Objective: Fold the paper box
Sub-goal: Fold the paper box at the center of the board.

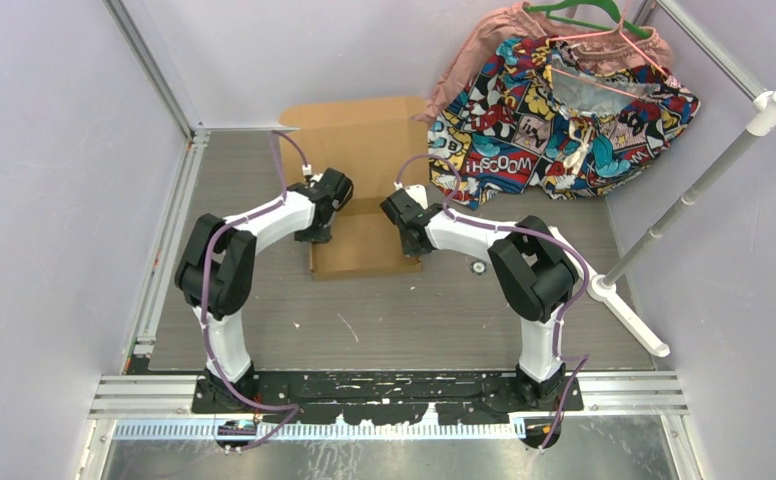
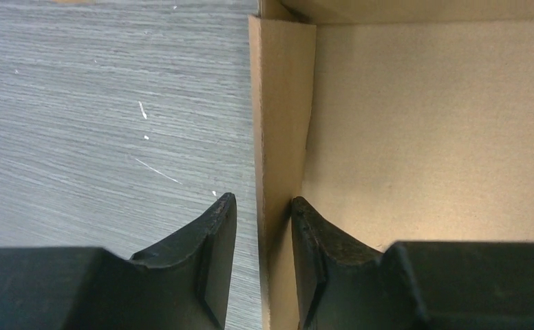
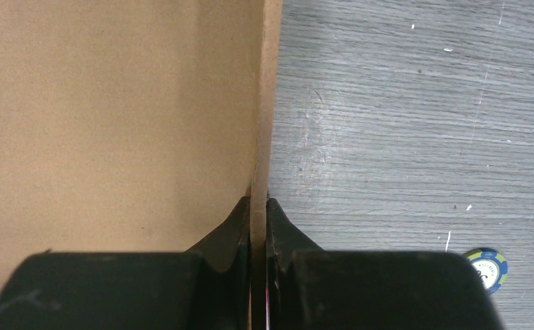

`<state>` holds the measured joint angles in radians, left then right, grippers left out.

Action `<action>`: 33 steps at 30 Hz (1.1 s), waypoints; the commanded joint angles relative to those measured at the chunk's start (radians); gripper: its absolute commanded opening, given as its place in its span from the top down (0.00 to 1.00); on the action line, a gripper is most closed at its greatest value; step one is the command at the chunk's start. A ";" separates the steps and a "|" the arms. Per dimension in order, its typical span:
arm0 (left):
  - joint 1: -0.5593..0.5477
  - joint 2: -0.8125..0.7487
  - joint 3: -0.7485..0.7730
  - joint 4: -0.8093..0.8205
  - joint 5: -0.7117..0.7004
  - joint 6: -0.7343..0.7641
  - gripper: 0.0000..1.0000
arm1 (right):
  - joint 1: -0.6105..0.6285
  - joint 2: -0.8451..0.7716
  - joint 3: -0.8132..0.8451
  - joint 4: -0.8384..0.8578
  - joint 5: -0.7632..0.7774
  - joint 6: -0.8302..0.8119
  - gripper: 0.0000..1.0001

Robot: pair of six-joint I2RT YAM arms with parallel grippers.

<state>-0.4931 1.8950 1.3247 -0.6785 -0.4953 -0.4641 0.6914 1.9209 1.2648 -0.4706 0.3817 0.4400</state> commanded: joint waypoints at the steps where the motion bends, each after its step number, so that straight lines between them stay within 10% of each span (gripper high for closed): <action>1: 0.020 -0.010 0.071 0.009 -0.020 0.021 0.64 | -0.004 -0.033 0.011 -0.025 0.003 -0.026 0.95; 33: 0.035 0.086 0.119 0.144 -0.099 0.041 0.72 | -0.004 -0.023 -0.016 -0.006 -0.007 -0.027 0.96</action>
<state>-0.4629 1.9869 1.4010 -0.5758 -0.5262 -0.4355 0.6914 1.9194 1.2621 -0.4667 0.3763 0.4366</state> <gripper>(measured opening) 0.319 0.137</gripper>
